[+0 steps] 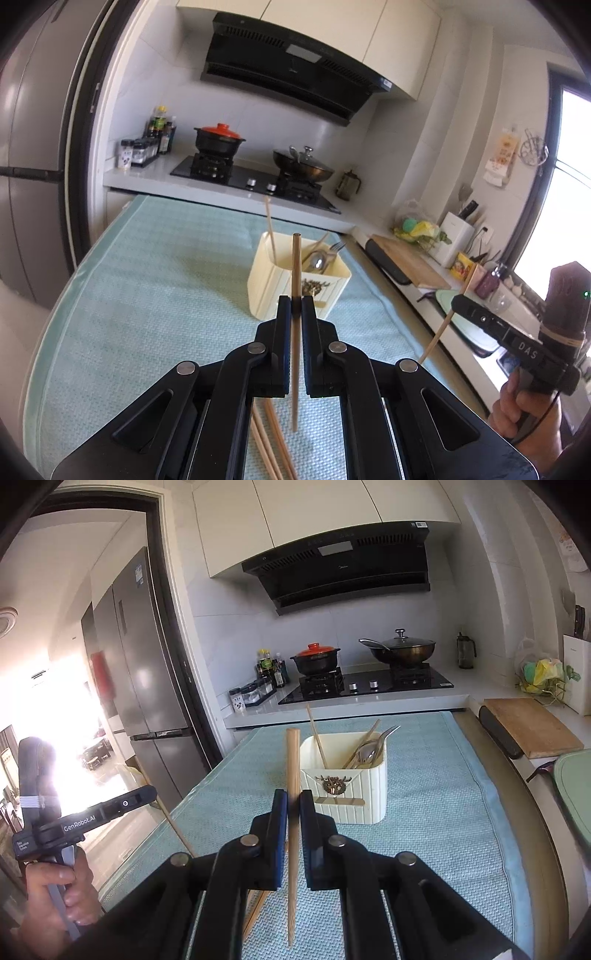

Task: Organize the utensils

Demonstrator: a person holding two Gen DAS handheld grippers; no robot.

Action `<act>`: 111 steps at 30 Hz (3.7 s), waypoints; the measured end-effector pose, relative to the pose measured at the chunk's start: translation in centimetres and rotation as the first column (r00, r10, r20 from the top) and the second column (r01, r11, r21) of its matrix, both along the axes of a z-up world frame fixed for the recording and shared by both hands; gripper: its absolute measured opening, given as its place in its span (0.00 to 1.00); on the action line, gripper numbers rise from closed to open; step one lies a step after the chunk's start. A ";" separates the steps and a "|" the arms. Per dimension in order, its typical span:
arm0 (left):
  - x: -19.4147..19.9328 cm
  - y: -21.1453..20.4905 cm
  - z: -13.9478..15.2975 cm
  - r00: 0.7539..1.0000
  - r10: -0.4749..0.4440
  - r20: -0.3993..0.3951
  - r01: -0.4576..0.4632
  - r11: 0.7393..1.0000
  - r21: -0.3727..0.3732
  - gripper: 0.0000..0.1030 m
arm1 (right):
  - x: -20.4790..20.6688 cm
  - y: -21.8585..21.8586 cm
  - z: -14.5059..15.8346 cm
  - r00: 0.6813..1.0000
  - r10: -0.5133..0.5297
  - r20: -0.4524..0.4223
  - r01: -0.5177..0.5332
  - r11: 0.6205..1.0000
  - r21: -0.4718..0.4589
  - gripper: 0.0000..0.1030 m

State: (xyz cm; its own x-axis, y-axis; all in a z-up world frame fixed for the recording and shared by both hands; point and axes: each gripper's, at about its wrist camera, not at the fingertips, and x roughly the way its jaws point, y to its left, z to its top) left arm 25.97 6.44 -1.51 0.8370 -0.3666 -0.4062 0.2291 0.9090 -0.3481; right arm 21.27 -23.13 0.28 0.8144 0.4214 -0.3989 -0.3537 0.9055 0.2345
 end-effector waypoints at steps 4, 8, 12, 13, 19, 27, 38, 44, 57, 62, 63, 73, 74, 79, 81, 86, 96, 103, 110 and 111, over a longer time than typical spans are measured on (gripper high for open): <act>1.2 -0.4 1.4 1.000 -0.022 0.022 0.022 1.000 -0.005 0.03 | 0.6 0.2 0.3 1.000 0.002 0.014 -0.001 1.000 -0.015 0.07; 3.8 -0.7 3.9 0.998 -0.036 0.058 0.037 0.999 -0.008 0.03 | 2.4 0.6 1.9 0.998 0.003 0.066 0.001 0.998 -0.063 0.07; 7.1 -1.2 7.1 0.993 -0.029 0.118 0.032 0.999 -0.025 0.03 | 5.2 0.9 5.1 0.989 -0.011 0.144 0.023 0.996 -0.084 0.07; 8.0 -1.4 7.8 0.991 -0.022 0.131 0.025 0.999 -0.023 0.03 | 6.1 0.9 6.1 0.986 -0.014 0.165 0.028 0.996 -0.084 0.07; 14.4 -2.9 9.7 0.986 0.030 0.161 -0.034 0.999 0.021 0.03 | 12.7 0.6 9.6 0.972 -0.060 0.226 0.064 0.998 -0.014 0.07; 21.4 -4.8 4.7 0.996 0.056 0.068 -0.061 0.996 0.072 0.03 | 20.4 0.4 5.5 0.979 -0.090 0.181 0.094 0.996 -0.013 0.07; 25.4 -6.3 -1.7 0.989 0.012 -0.145 0.001 0.996 0.090 0.04 | 26.2 2.0 -2.5 0.995 -0.005 -0.101 -0.004 0.997 -0.081 0.08; 23.4 -5.8 -0.6 0.991 0.037 -0.127 -0.020 0.991 0.132 0.61 | 27.2 2.2 -2.9 0.983 -0.011 -0.182 -0.007 0.995 -0.099 0.13; 5.6 -3.8 -0.3 0.998 0.028 -0.061 -0.010 0.958 0.286 0.96 | 11.1 -1.0 4.0 0.999 -0.037 0.000 0.036 0.978 -0.207 0.63; -0.3 -4.5 -4.2 0.988 0.104 -0.113 -0.065 0.949 0.308 0.96 | 3.3 -1.2 1.4 0.996 -0.073 0.050 0.084 0.954 -0.288 0.64; -1.0 -4.5 -4.8 0.985 0.124 -0.123 -0.081 0.948 0.307 0.96 | 1.9 -1.0 0.4 0.995 -0.082 0.057 0.096 0.948 -0.305 0.64; -3.4 -5.5 -6.9 0.971 0.177 -0.164 -0.119 0.943 0.312 0.96 | -5.2 0.3 -7.2 0.991 -0.137 0.009 0.132 0.939 -0.319 0.64; -3.5 -5.5 -6.9 0.971 0.177 -0.162 -0.120 0.943 0.312 0.96 | -5.7 0.3 -7.5 0.991 -0.133 0.003 0.127 0.940 -0.316 0.64; -3.6 -5.5 -7.1 0.969 0.185 -0.164 -0.125 0.939 0.319 0.96 | -6.3 0.2 -7.8 0.990 -0.140 0.005 0.135 0.942 -0.309 0.64; -3.7 -5.4 -7.3 0.968 0.184 -0.168 -0.123 0.940 0.319 0.96 | -6.3 0.2 -7.9 0.990 -0.139 0.001 0.133 0.943 -0.304 0.64; -3.7 -5.0 -8.0 0.964 0.196 -0.177 -0.131 0.937 0.323 0.96 | -6.2 0.4 -8.5 0.991 -0.136 -0.020 0.124 0.945 -0.302 0.64; -3.5 -1.8 -10.8 0.932 0.264 -0.248 -0.186 0.936 0.299 0.96 | -6.0 0.4 -10.1 0.988 -0.140 -0.068 0.112 0.944 -0.311 0.64; -3.4 -0.9 -11.9 0.919 0.286 -0.272 -0.202 0.933 0.297 0.96 | -4.2 1.5 -11.4 0.985 -0.108 -0.132 0.066 0.955 -0.288 0.64; -3.5 -0.7 -12.6 0.915 0.293 -0.278 -0.201 0.927 0.317 0.96 | 0.2 5.2 -13.9 0.958 0.022 -0.286 -0.090 0.970 -0.226 0.30; -3.6 -0.7 -12.6 0.914 0.296 -0.278 -0.202 0.926 0.320 0.96 | 1.0 6.0 -14.4 0.948 0.048 -0.315 -0.118 0.971 -0.209 0.27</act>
